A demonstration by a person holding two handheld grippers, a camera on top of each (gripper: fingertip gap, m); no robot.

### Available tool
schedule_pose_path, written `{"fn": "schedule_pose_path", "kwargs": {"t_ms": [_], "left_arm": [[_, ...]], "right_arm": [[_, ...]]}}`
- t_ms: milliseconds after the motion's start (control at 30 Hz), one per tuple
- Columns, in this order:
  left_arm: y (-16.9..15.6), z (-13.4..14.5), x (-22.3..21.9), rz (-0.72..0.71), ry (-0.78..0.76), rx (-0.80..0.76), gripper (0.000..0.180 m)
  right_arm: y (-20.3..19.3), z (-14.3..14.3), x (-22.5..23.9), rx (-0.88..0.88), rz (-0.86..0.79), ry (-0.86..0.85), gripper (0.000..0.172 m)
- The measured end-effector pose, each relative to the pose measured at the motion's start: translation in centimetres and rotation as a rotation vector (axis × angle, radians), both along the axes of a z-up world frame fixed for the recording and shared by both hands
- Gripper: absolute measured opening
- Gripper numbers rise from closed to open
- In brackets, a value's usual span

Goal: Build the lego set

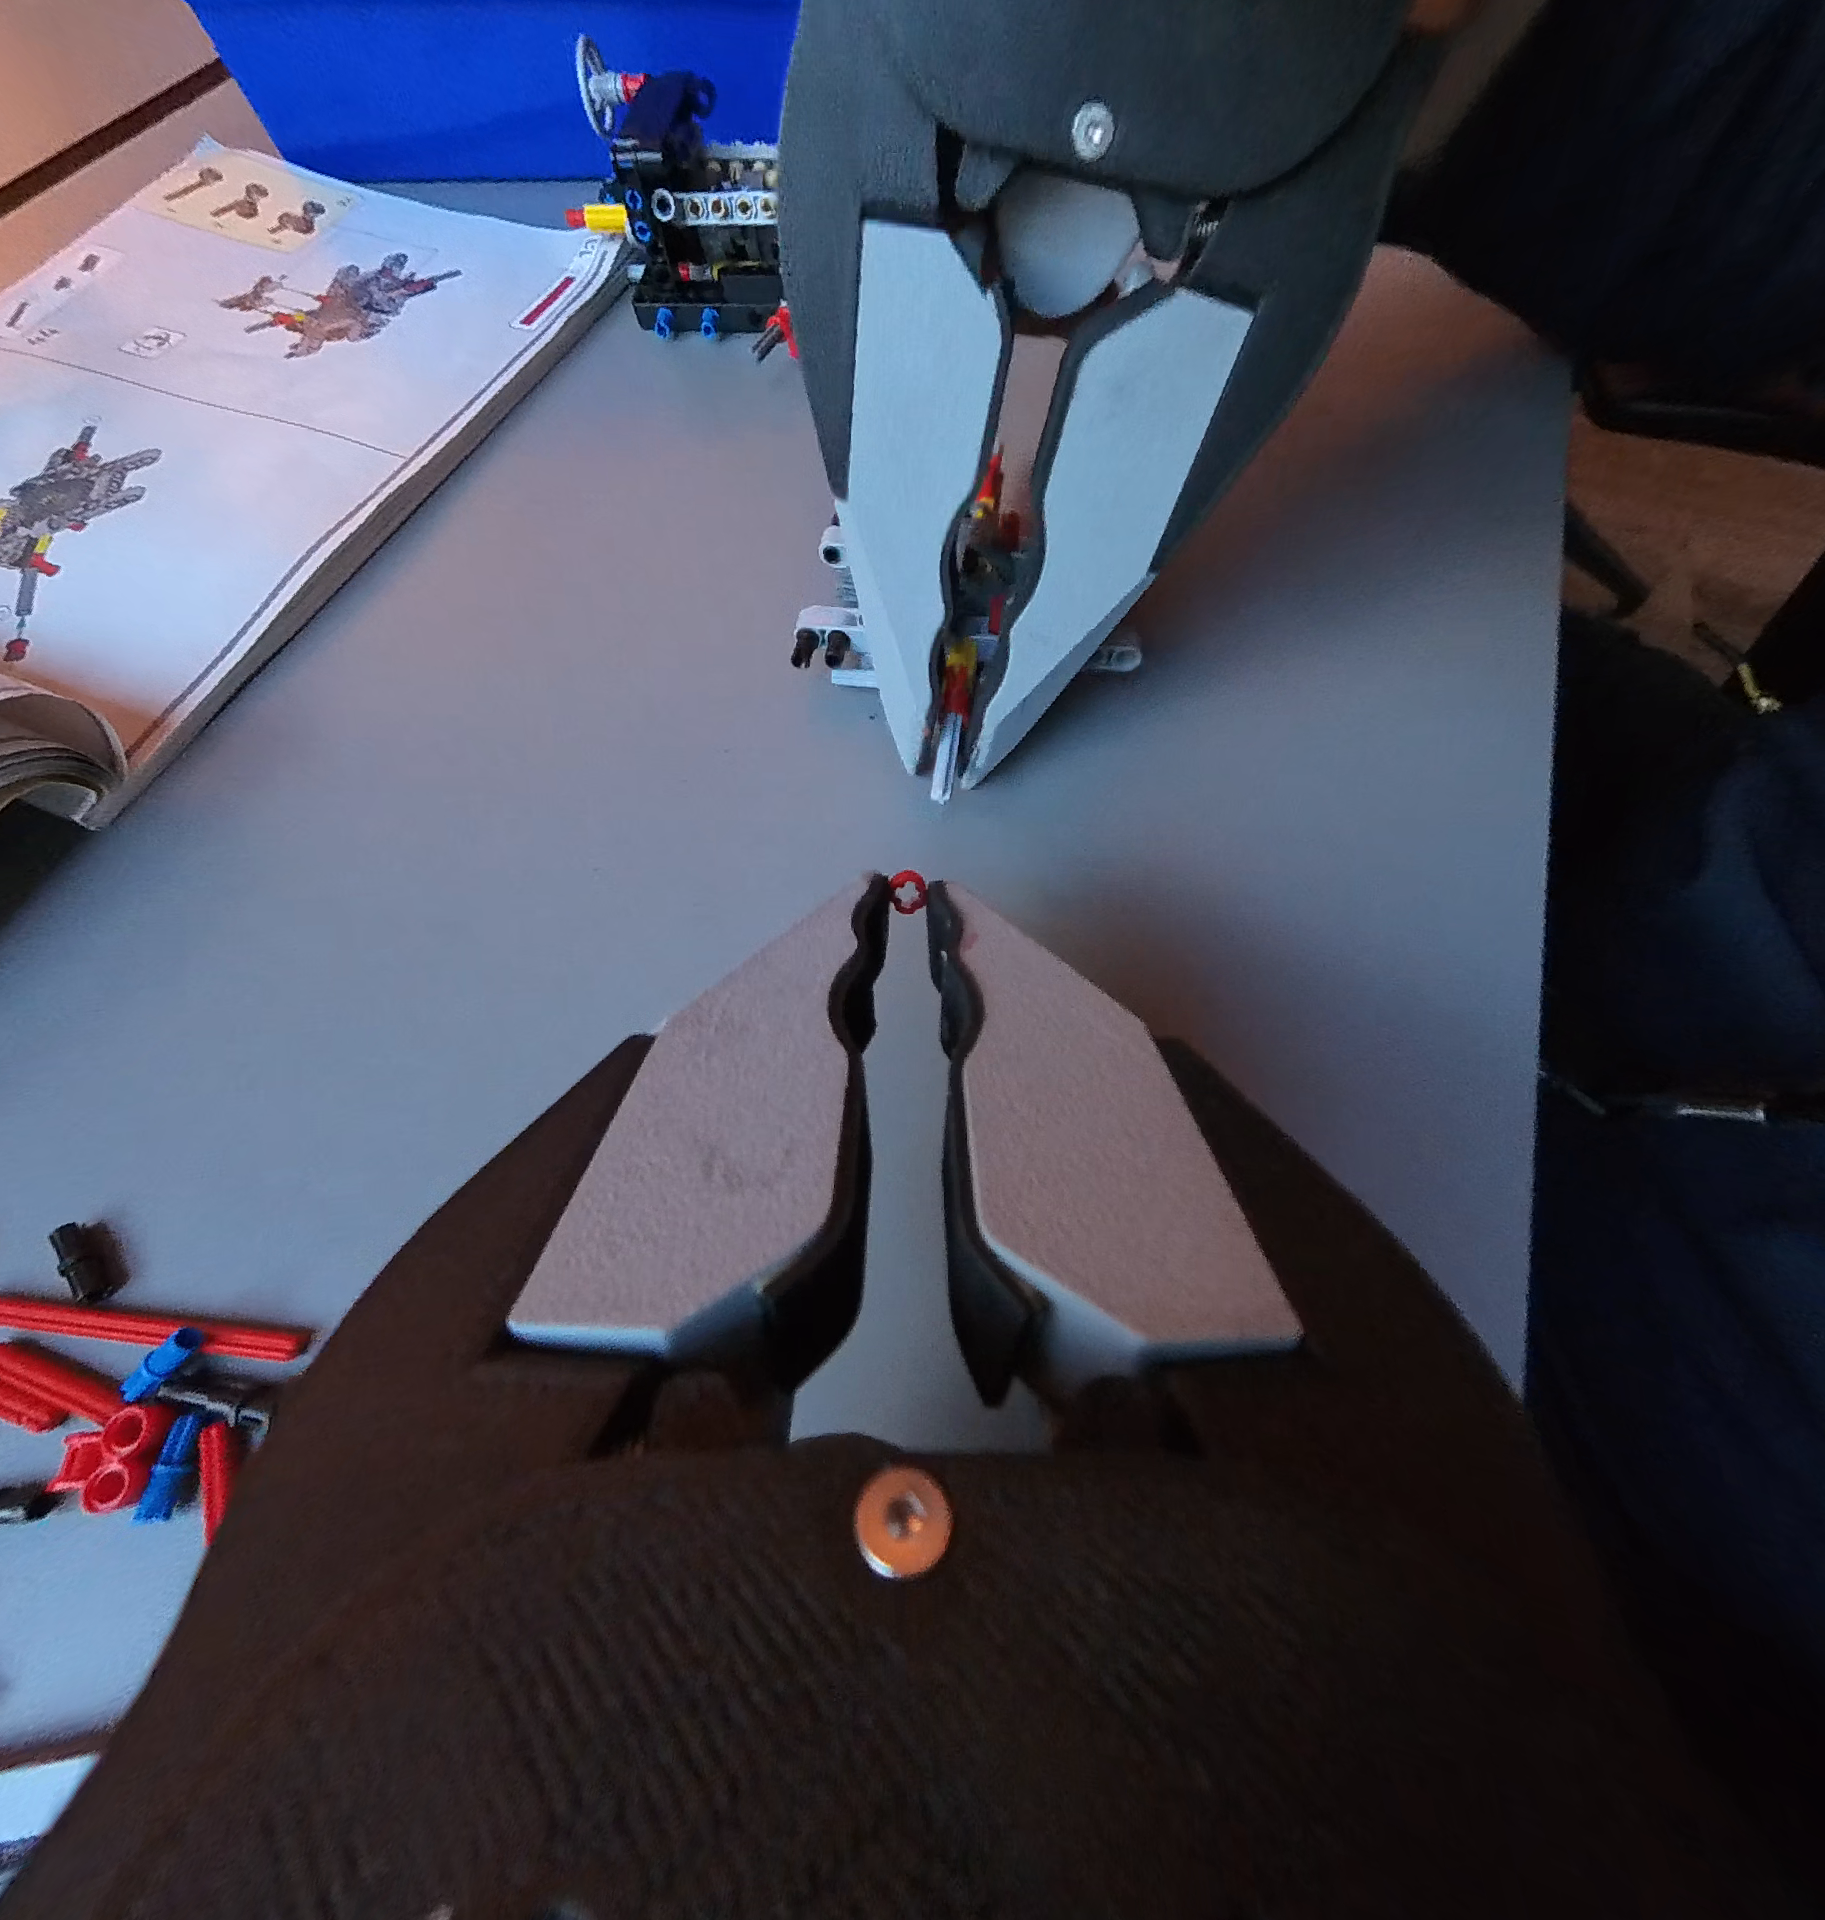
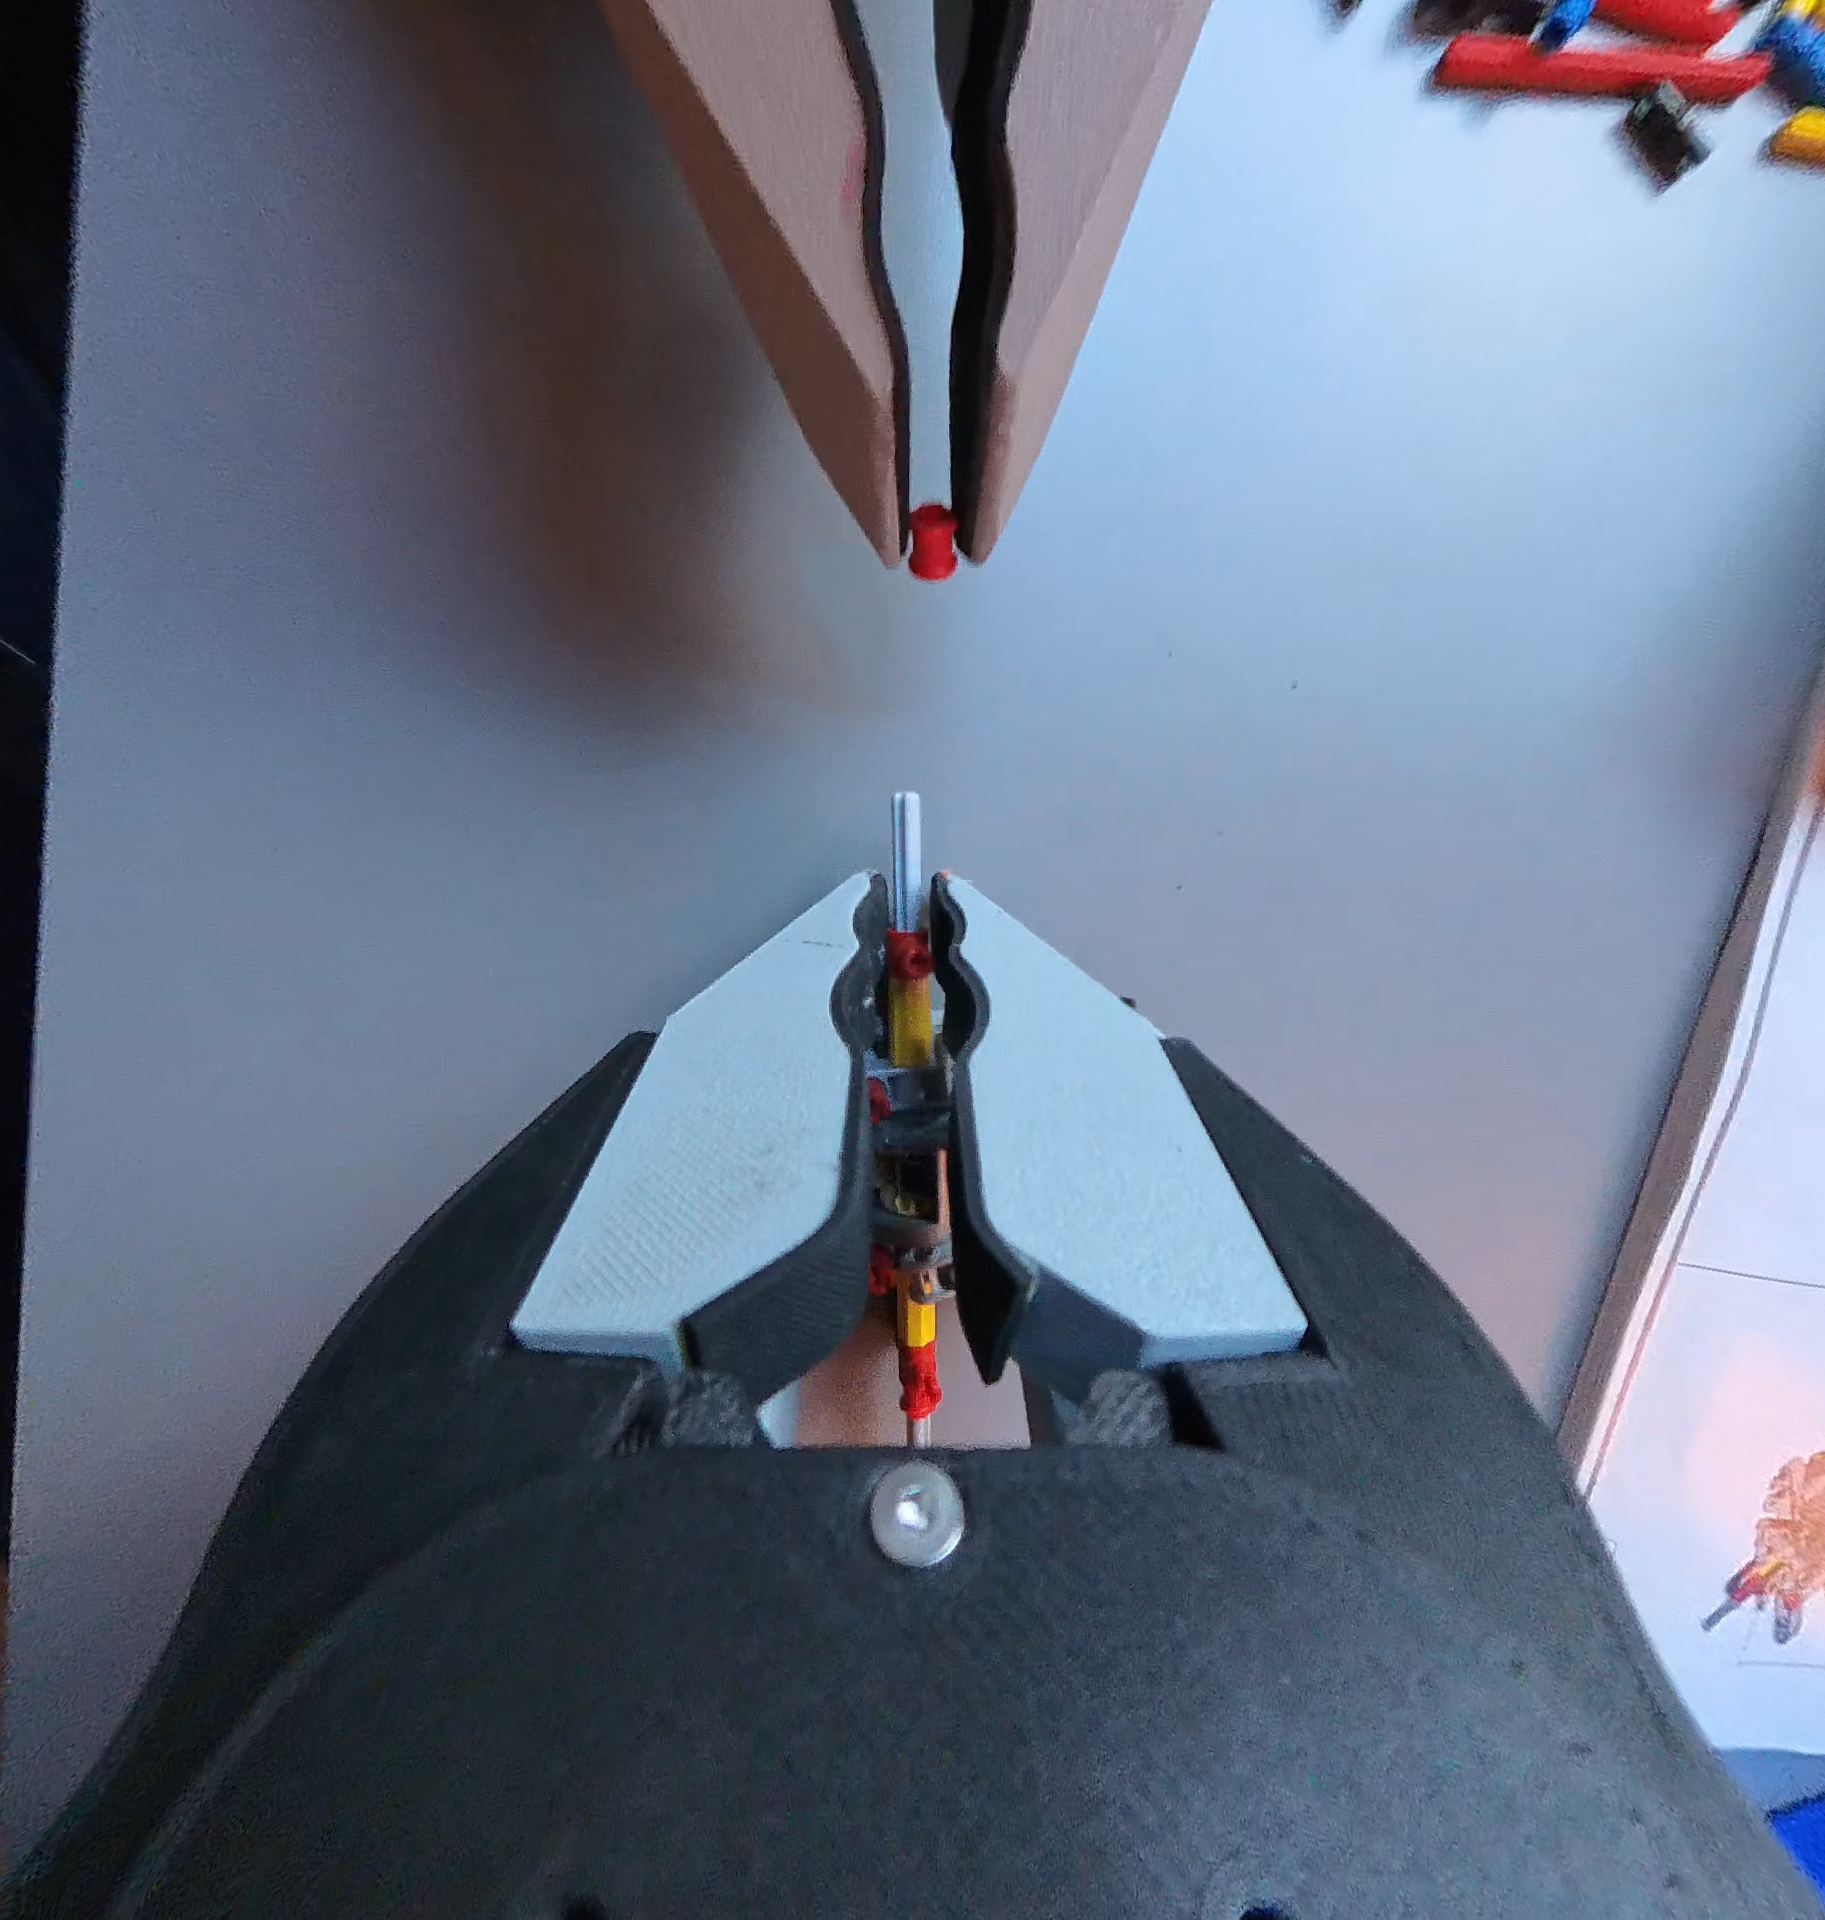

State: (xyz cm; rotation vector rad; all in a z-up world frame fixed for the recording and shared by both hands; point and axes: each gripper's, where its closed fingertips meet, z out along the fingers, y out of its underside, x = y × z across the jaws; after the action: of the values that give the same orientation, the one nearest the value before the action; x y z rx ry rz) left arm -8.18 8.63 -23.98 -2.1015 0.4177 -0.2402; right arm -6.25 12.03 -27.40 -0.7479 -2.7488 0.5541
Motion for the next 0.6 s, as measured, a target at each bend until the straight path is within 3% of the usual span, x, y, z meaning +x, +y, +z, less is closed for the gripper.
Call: {"fn": "schedule_pose_path", "kwargs": {"t_ms": [167,367,600], "left_arm": [[-0.2,0.9,0.7,-0.029,-0.092,0.032,0.004],[0.0,2.6,0.7,-0.038,-0.252,0.089,0.004],[0.2,2.1,0.8,-0.032,-0.242,0.064,0.005]], "right_arm": [[0.0,0.1,-0.2,-0.007,0.001,0.034,0.004],[-0.1,1.0,0.0,-0.156,-0.021,0.076,0.004],[0.3,0.5,0.2,-0.181,-0.033,0.055,0.007]]}}
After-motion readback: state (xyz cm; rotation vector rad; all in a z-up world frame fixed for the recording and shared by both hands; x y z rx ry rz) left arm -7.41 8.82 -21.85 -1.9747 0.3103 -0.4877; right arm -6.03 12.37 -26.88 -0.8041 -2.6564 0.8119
